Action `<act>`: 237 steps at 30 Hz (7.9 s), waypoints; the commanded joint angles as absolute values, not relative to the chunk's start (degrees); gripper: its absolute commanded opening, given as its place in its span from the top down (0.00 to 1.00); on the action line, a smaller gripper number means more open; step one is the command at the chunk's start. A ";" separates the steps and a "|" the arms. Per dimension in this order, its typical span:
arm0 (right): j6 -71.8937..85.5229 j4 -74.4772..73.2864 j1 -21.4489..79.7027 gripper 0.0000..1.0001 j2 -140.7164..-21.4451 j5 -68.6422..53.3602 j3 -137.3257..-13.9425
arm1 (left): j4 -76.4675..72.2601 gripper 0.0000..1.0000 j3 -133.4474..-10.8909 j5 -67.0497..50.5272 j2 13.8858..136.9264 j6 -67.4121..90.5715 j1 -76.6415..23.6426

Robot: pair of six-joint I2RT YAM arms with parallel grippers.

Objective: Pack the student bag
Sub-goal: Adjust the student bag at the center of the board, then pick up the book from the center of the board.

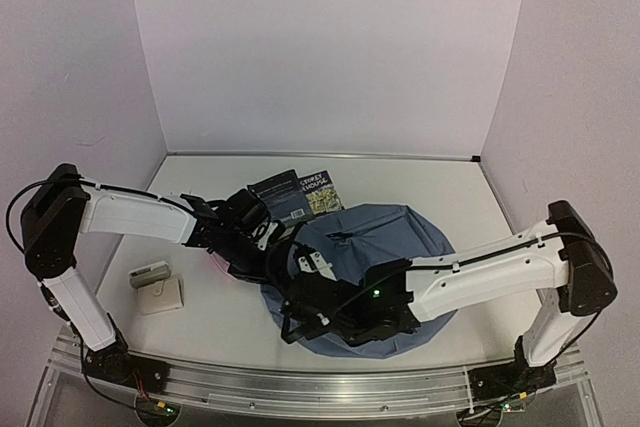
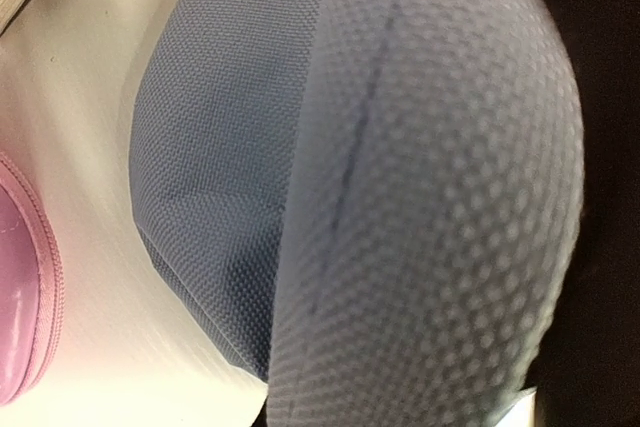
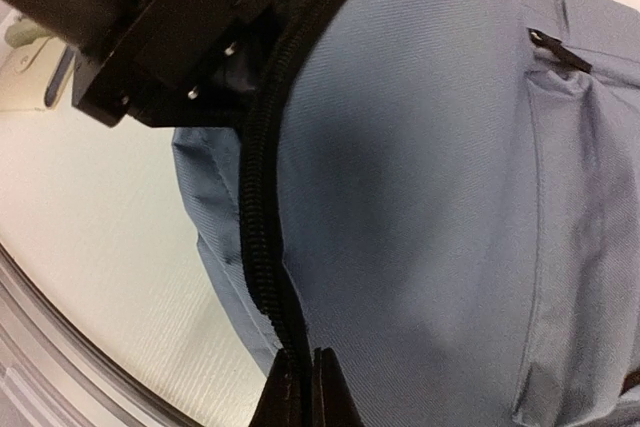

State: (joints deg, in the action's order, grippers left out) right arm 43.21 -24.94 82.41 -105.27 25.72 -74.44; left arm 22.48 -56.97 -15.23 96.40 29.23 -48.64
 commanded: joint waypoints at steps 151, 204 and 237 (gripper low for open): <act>52.11 20.90 44.59 0.54 -133.28 -19.62 -93.46 | 25.66 0.95 -88.04 -43.82 127.98 29.55 -19.34; 29.71 -1.82 44.04 1.00 -79.49 -58.44 -73.34 | 47.82 0.00 -87.72 -62.93 88.04 -8.35 -24.85; 29.28 -3.60 39.57 0.17 -79.96 -36.47 -68.94 | 24.12 1.00 -67.96 -63.43 75.62 21.08 -26.28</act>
State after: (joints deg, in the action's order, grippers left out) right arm 30.60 -5.55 43.02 -81.82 -49.26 -69.21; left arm 38.28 -72.94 -72.46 81.54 6.35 -25.91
